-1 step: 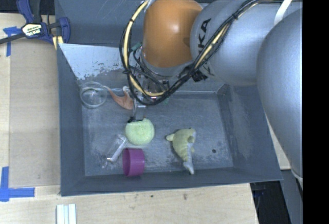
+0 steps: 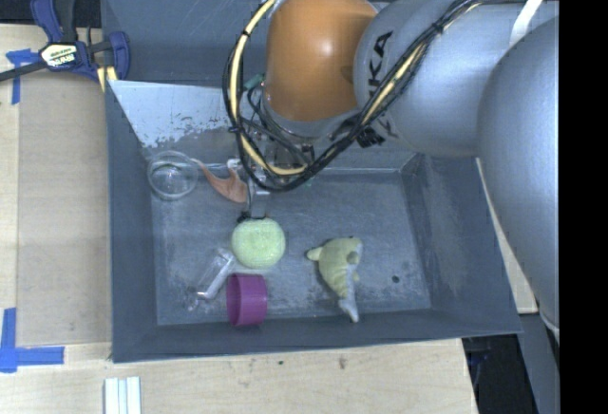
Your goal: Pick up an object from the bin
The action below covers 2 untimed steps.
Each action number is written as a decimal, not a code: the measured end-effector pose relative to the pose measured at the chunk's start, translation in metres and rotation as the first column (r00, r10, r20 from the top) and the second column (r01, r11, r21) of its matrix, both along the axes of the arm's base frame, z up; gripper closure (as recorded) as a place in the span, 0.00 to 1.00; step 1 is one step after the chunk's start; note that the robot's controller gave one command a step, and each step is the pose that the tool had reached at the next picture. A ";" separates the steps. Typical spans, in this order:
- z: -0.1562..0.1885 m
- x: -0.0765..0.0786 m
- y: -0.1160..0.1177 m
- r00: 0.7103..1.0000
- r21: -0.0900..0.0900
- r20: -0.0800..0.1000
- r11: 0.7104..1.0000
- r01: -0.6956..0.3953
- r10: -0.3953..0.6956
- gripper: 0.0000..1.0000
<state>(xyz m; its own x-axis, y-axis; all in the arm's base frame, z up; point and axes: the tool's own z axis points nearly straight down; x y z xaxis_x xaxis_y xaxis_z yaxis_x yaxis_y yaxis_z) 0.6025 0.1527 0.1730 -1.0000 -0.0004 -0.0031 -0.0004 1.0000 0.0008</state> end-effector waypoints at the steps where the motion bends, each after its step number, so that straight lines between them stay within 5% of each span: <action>1: -0.071 0.004 -0.023 0.999 0.001 0.004 0.999 0.052 -0.052 0.00; 2: -0.100 0.018 -0.033 0.991 0.003 -0.006 0.991 0.134 -0.134 0.00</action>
Offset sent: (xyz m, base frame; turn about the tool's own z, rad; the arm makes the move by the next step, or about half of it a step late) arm 0.0168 -0.0345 -0.1030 0.1346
